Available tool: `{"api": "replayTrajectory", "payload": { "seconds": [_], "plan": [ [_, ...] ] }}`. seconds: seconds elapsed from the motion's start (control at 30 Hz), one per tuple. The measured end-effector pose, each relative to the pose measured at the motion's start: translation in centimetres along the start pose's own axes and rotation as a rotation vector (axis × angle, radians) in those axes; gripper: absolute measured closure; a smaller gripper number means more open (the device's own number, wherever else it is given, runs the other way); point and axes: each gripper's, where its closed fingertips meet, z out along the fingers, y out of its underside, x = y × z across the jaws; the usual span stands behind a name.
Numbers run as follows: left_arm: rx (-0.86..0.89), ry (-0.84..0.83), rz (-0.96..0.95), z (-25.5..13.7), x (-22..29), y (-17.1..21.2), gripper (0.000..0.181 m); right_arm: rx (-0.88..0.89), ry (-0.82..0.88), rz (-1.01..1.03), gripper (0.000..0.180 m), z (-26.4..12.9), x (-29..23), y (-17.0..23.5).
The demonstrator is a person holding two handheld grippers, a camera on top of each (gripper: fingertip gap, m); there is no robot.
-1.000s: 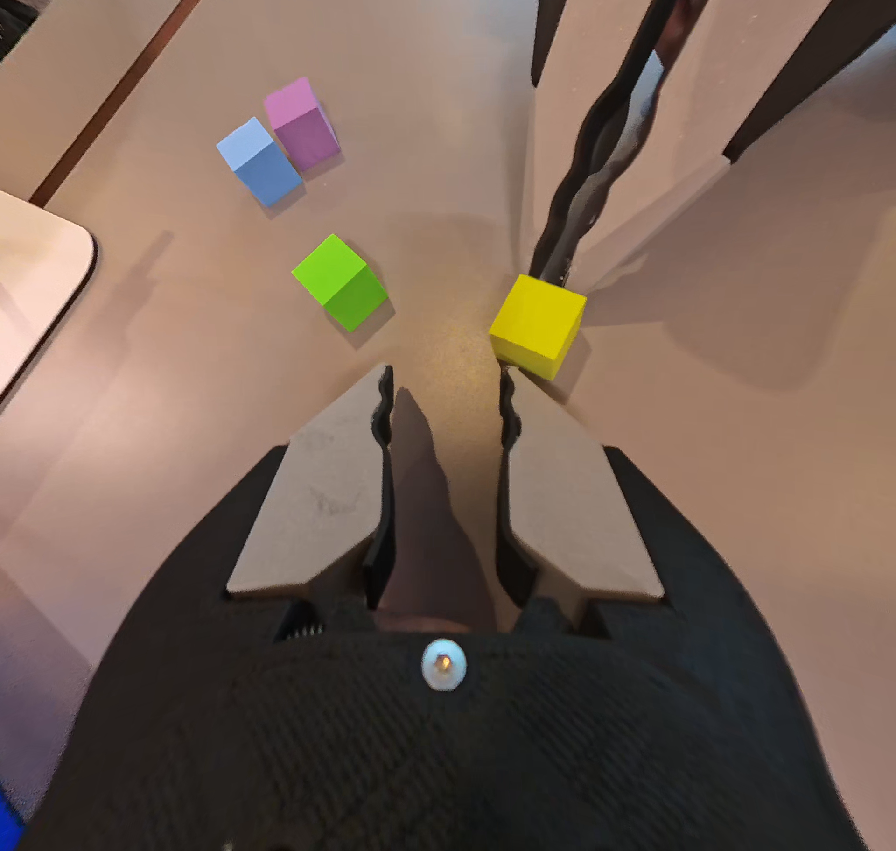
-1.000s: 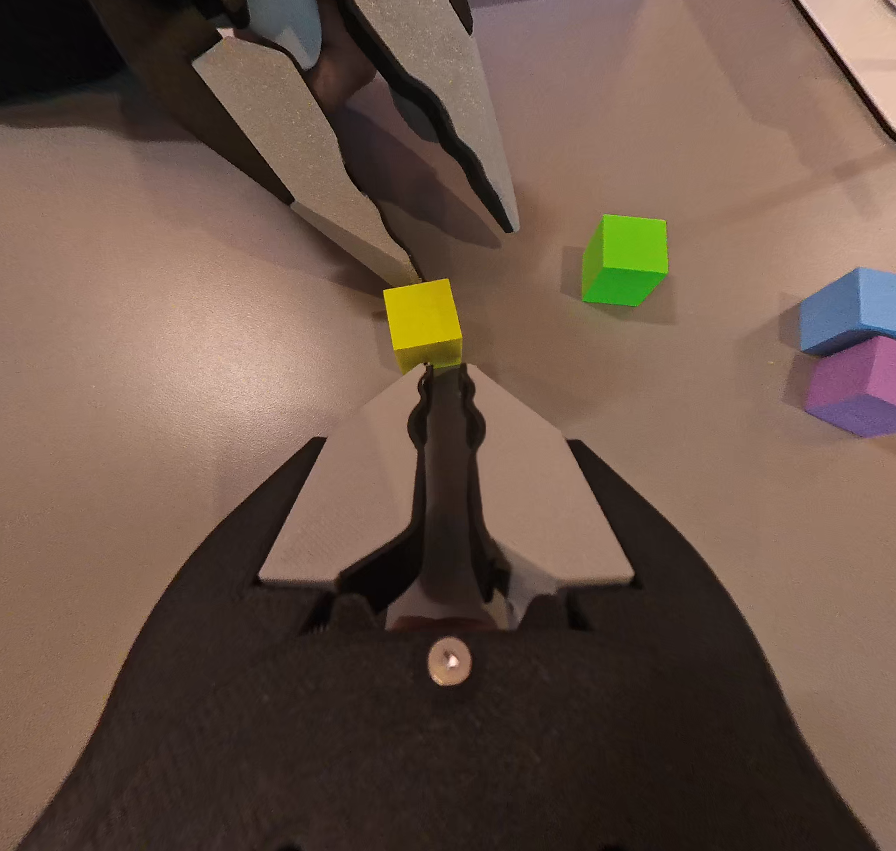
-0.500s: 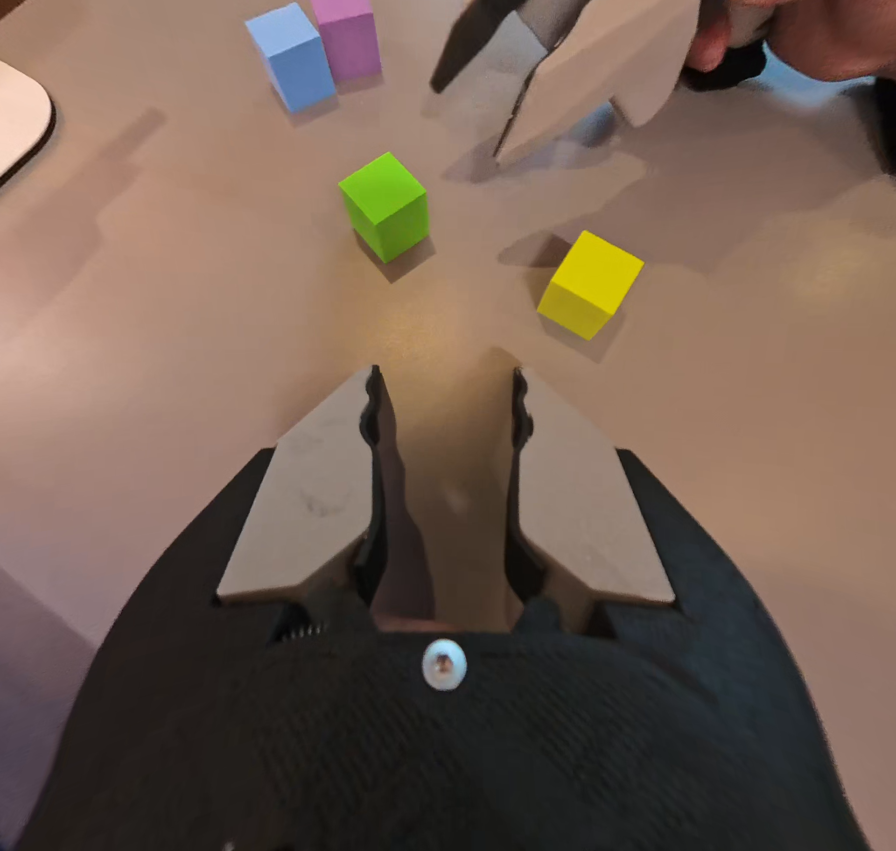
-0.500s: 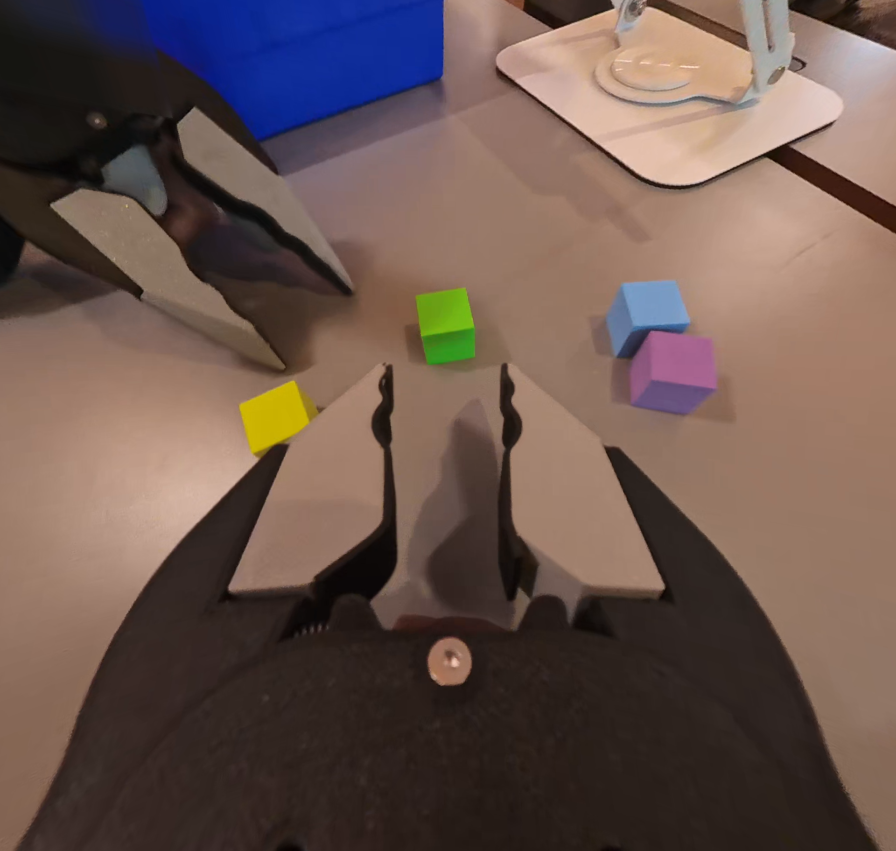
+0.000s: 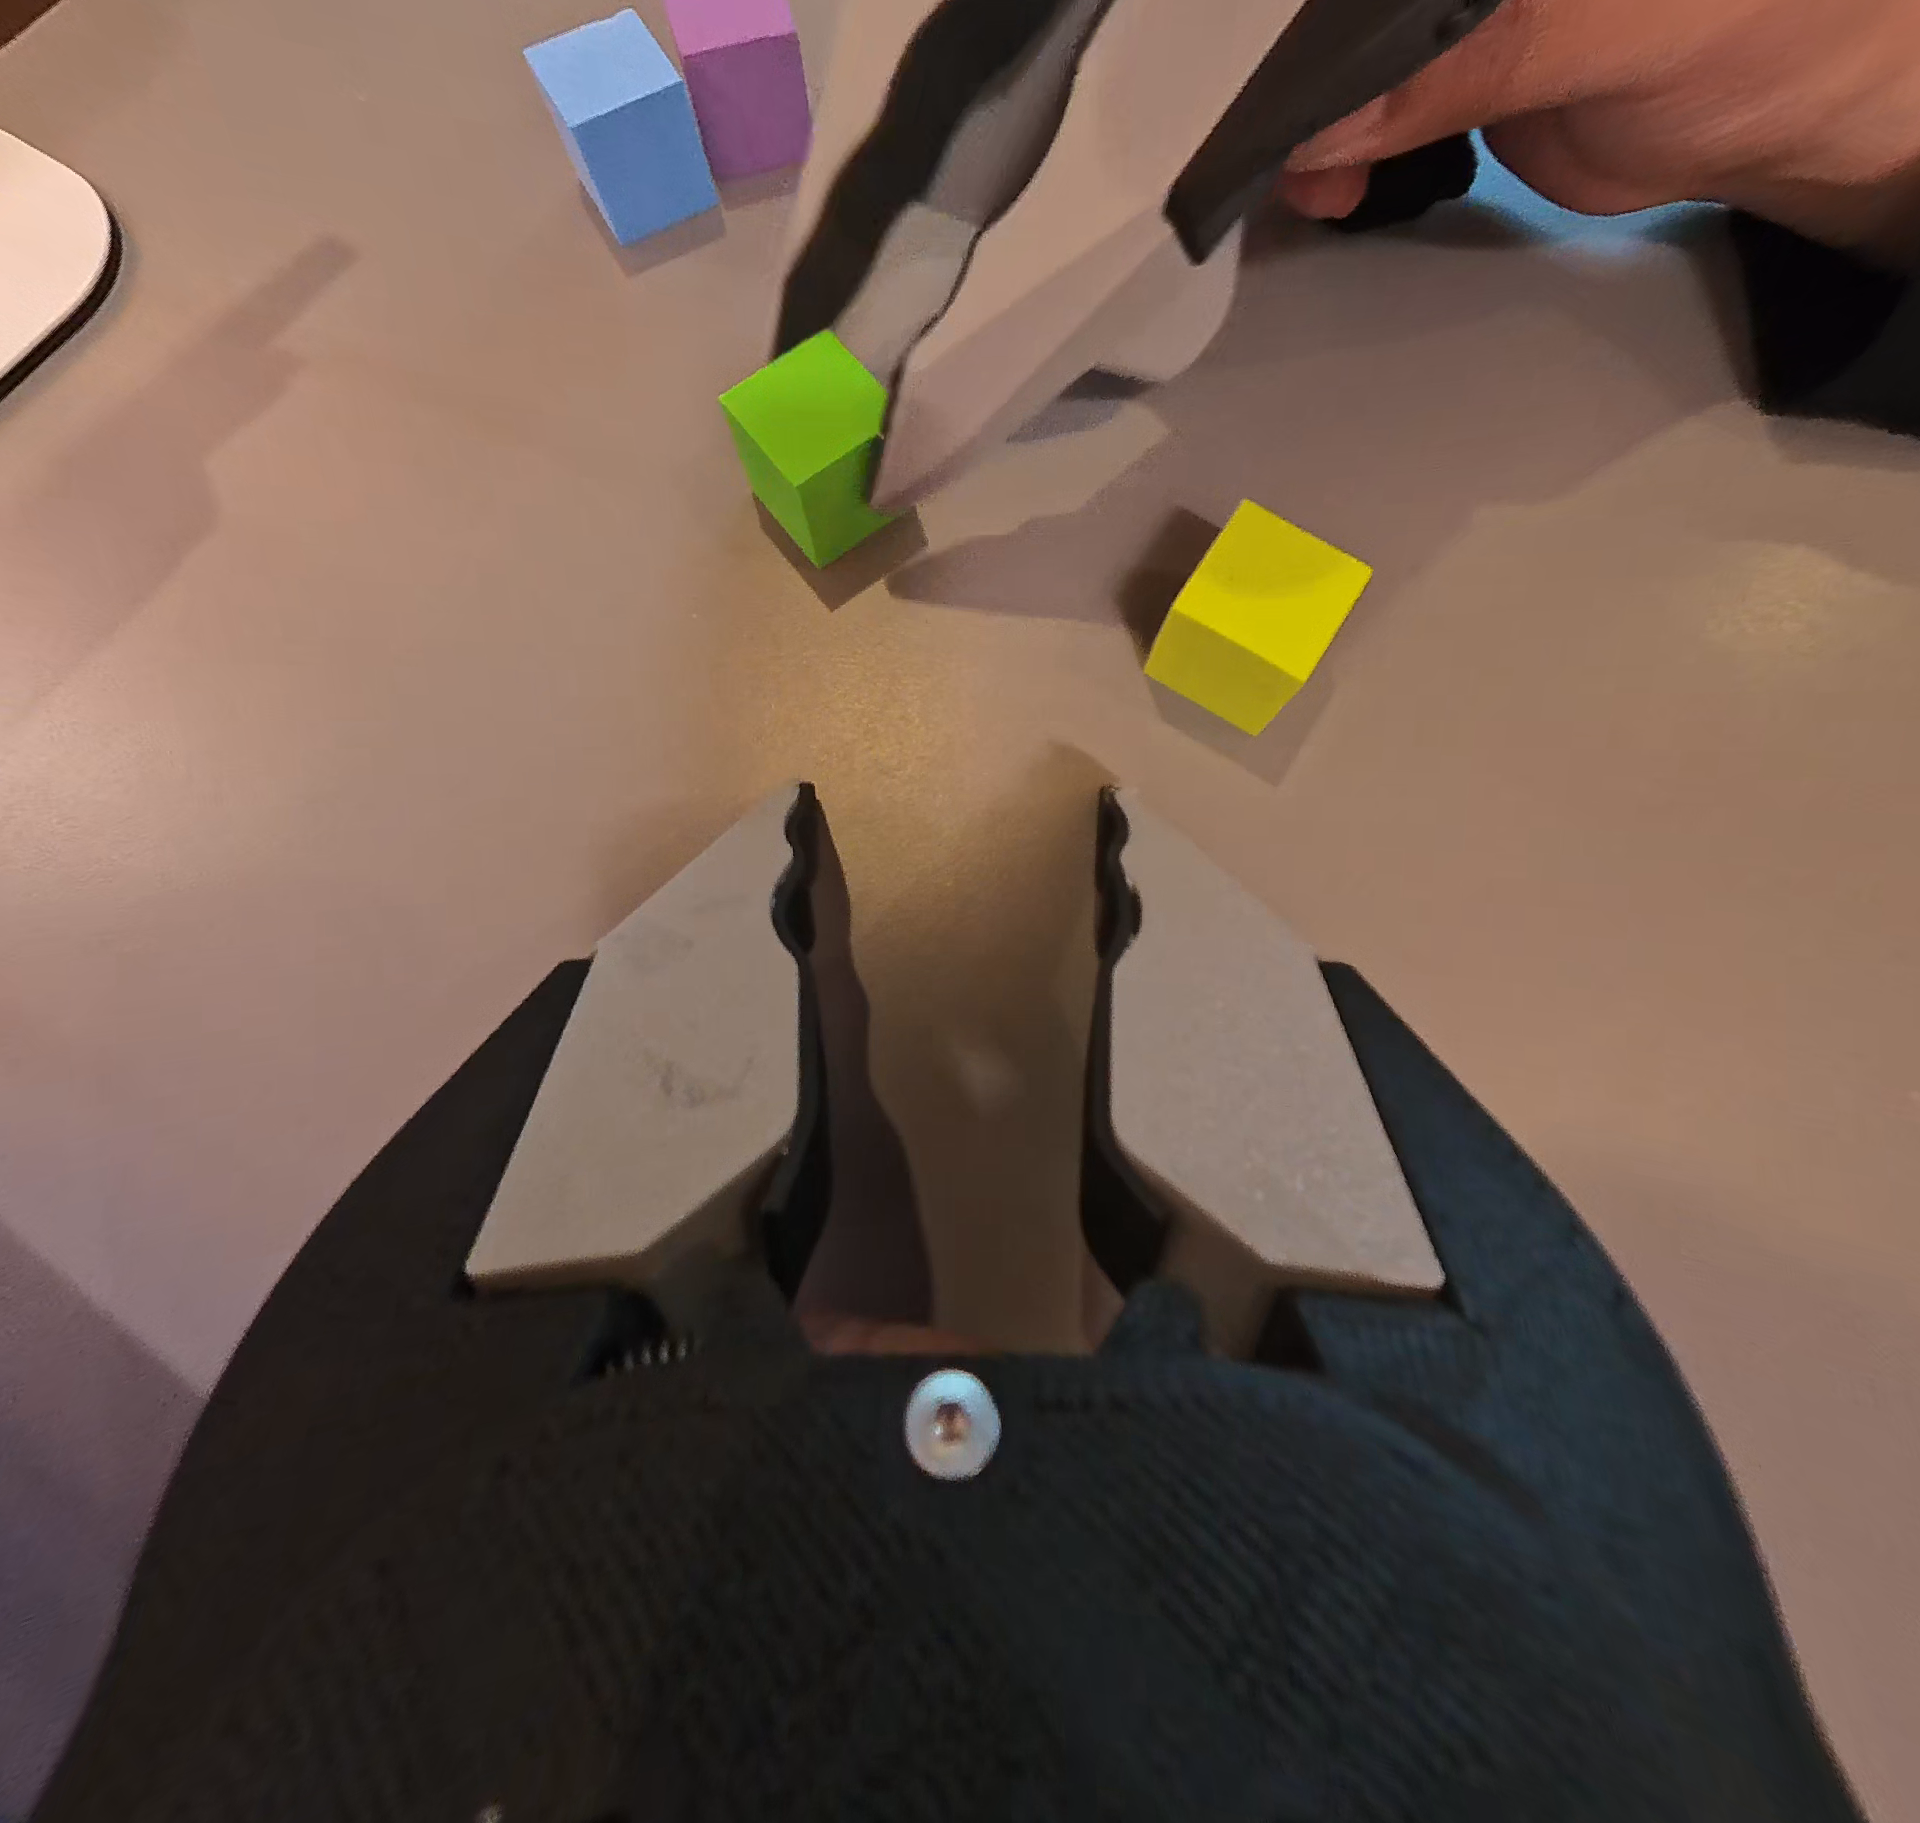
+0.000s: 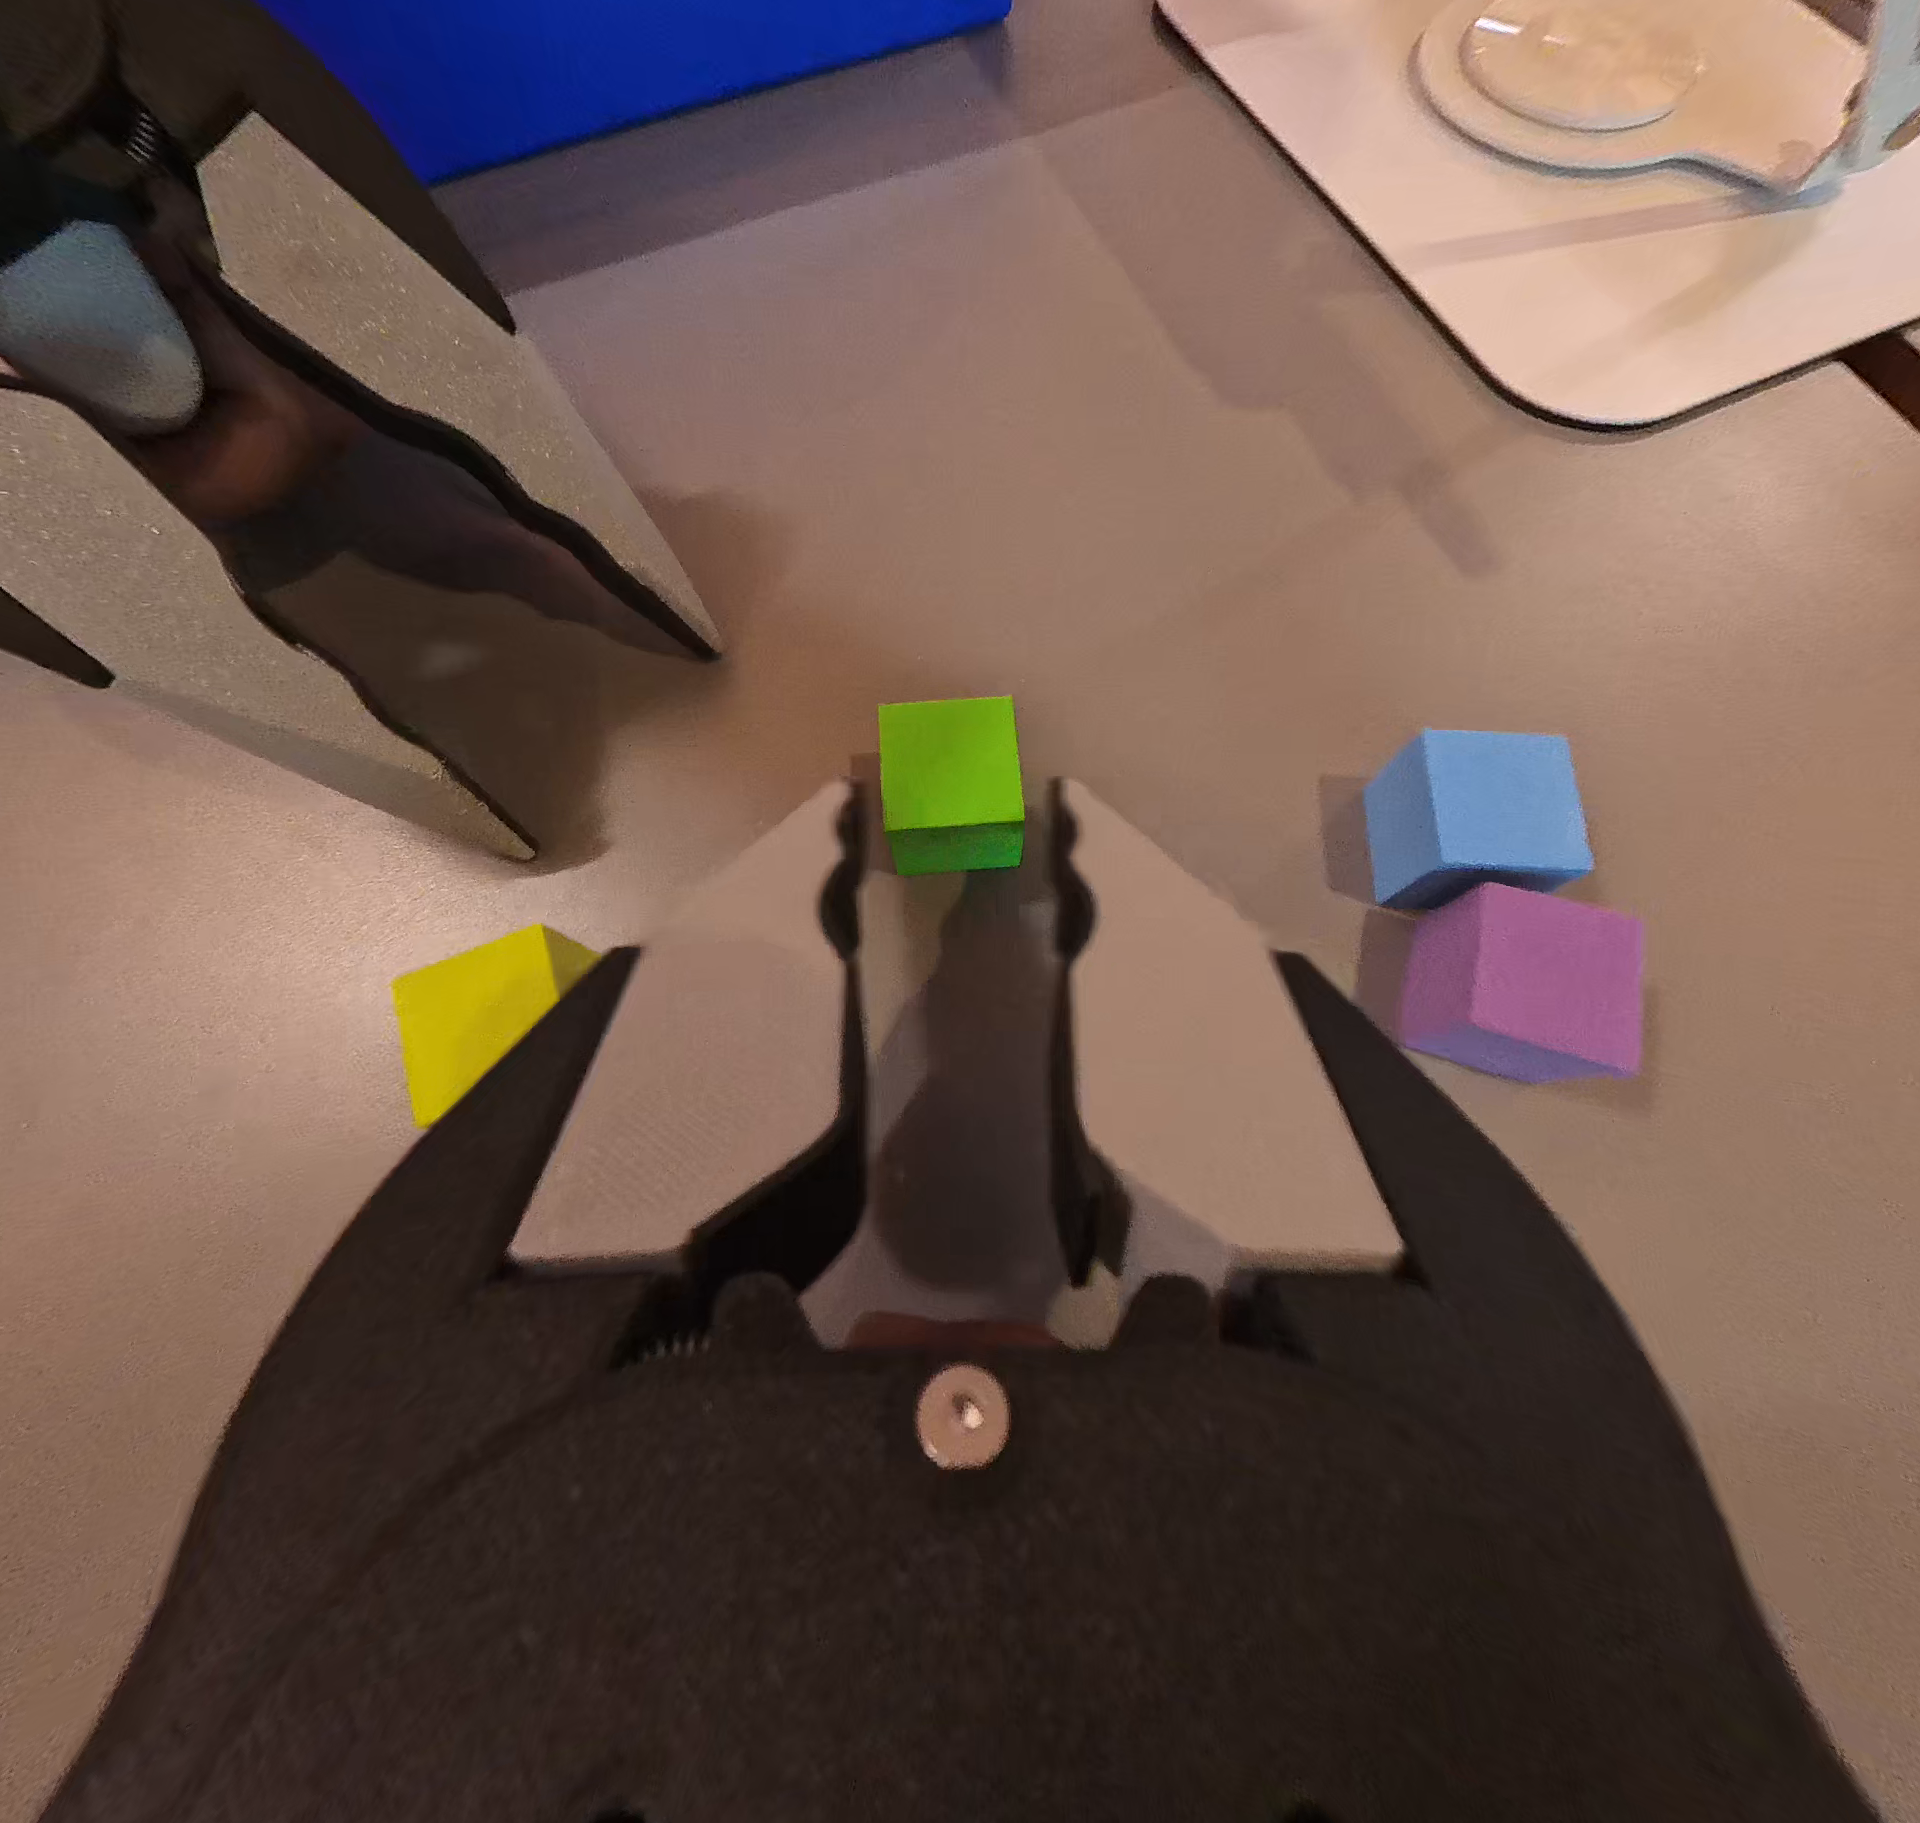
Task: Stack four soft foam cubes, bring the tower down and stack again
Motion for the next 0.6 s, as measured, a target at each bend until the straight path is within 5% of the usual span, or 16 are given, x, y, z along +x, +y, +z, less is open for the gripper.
{"api": "replayTrajectory", "payload": {
  "seconds": [0.17,0.3,0.6],
  "plan": [
    [0.000,0.000,0.000,0.0,0.0,0.0,0.129,0.118,0.026,-0.071,0.156,-1.3,-0.6,-1.4],
    [0.000,0.000,0.000,0.0,0.0,0.0,0.129,0.196,-0.126,-0.073,0.156,-3.7,-3.2,-2.0],
    [0.001,0.000,0.002,0.0,0.1,0.0,0.129,0.097,-0.247,-0.166,0.156,-6.4,-6.9,-1.3]
  ]
}}
